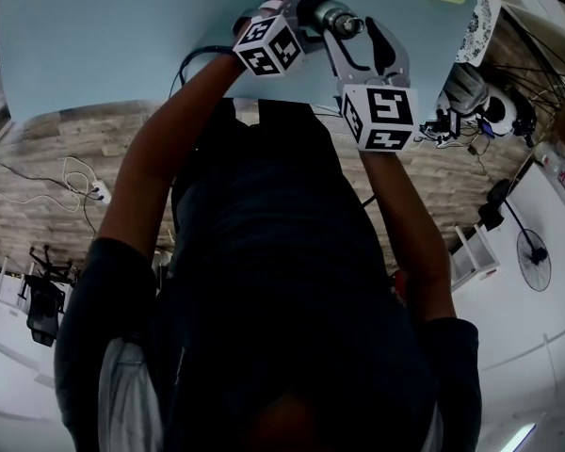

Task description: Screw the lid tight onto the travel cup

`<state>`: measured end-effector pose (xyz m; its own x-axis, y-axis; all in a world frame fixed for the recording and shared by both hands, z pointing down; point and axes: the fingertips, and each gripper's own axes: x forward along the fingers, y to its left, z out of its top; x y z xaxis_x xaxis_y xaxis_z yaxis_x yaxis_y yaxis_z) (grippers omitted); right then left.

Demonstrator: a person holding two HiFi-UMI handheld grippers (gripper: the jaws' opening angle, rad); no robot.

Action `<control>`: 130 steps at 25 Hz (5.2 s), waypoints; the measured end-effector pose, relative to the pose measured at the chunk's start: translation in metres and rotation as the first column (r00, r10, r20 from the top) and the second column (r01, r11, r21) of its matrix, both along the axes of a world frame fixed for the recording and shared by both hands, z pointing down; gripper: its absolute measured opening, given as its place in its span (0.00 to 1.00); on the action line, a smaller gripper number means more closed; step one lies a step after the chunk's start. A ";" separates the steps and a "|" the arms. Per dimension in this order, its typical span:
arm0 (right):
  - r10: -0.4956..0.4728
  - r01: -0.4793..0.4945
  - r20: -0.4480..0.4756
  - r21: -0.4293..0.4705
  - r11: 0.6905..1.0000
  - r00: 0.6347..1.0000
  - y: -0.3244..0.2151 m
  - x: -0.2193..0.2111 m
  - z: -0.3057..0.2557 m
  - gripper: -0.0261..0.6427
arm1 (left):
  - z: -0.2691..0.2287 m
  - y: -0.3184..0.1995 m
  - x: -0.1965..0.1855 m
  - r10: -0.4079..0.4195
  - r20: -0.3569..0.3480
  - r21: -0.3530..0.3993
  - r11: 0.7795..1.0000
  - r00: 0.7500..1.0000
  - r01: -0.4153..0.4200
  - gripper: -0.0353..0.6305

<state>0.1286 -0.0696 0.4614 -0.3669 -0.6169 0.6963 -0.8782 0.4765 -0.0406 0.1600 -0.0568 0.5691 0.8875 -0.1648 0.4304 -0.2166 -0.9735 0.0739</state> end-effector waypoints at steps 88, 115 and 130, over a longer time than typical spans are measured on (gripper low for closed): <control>-0.665 0.661 -0.241 -0.106 0.743 0.707 0.013 -0.007 0.024 0.38 | 0.001 -0.002 0.000 0.002 0.004 0.000 1.000 1.000 -0.002 0.69; -0.715 0.714 -0.224 -0.101 0.693 0.662 0.019 -0.007 0.008 0.39 | 0.001 -0.002 0.002 0.002 0.006 0.002 1.000 1.000 -0.002 0.69; -0.947 0.932 -0.300 -0.297 0.209 0.116 0.026 -0.009 0.026 0.38 | 0.000 0.001 -0.002 0.004 0.008 0.006 1.000 1.000 -0.004 0.69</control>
<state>0.1194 -0.0435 0.4873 -0.3780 0.0477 0.9246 0.3278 0.9409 0.0854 0.1584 -0.0557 0.5691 0.8844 -0.1641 0.4368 -0.2137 -0.9746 0.0666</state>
